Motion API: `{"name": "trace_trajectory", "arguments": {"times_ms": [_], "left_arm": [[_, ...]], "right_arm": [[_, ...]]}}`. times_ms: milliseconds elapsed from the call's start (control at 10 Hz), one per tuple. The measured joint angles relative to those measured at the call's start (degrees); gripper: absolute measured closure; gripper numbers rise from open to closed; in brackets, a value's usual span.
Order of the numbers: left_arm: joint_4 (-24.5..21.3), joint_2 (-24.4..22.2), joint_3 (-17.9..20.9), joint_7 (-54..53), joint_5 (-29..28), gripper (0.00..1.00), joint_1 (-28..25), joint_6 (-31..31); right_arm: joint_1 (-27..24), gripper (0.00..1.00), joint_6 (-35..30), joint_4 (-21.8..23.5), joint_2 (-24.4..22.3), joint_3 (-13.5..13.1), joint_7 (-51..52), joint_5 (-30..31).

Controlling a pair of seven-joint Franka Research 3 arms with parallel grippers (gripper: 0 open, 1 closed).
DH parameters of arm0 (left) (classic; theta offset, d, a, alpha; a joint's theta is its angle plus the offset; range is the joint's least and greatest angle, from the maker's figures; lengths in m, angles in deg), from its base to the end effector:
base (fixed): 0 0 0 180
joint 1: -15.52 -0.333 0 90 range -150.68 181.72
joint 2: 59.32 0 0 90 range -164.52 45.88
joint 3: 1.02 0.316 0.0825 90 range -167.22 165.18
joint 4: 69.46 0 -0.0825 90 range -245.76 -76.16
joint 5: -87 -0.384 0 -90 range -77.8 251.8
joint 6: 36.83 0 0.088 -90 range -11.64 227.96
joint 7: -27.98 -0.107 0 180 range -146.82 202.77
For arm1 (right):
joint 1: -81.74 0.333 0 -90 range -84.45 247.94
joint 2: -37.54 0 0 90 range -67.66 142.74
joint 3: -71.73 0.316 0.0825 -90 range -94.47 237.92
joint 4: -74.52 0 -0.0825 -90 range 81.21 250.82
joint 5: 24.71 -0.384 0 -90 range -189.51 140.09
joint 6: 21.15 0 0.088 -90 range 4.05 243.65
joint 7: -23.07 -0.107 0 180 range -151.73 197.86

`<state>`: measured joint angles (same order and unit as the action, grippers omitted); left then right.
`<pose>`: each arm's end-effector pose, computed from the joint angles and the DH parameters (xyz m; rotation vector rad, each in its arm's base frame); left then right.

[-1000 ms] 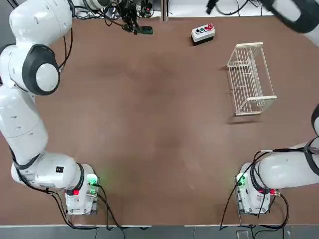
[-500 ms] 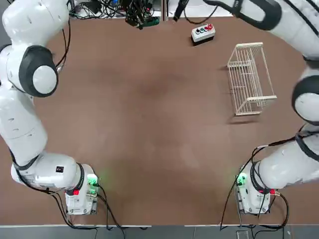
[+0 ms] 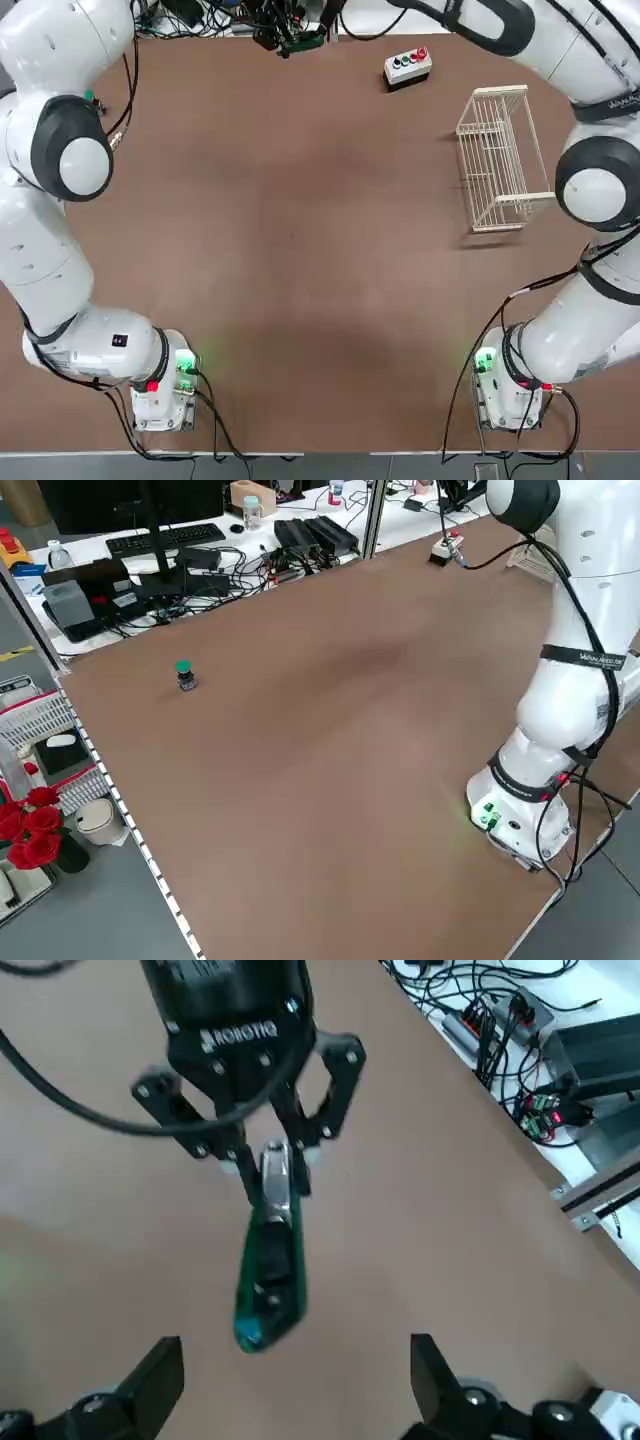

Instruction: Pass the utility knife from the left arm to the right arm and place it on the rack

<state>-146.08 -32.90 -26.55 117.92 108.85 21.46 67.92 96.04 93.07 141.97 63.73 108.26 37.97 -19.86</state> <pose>0.6073 -0.3348 0.5046 2.2885 1.4921 -0.6399 0.5305 0.4649 0.6149 -2.4189 -1.4079 -0.5275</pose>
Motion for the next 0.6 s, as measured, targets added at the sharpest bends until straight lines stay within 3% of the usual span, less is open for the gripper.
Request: {"name": "trace_trajectory", "arguments": {"times_ms": [600], "left_arm": [[0.0,0.0,-1.1,0.5,0.1,0.66,-0.1,0.0]], "right_arm": [[4.7,0.01,2.1,-1.3,4.0,1.0,-6.7,6.9]]}}
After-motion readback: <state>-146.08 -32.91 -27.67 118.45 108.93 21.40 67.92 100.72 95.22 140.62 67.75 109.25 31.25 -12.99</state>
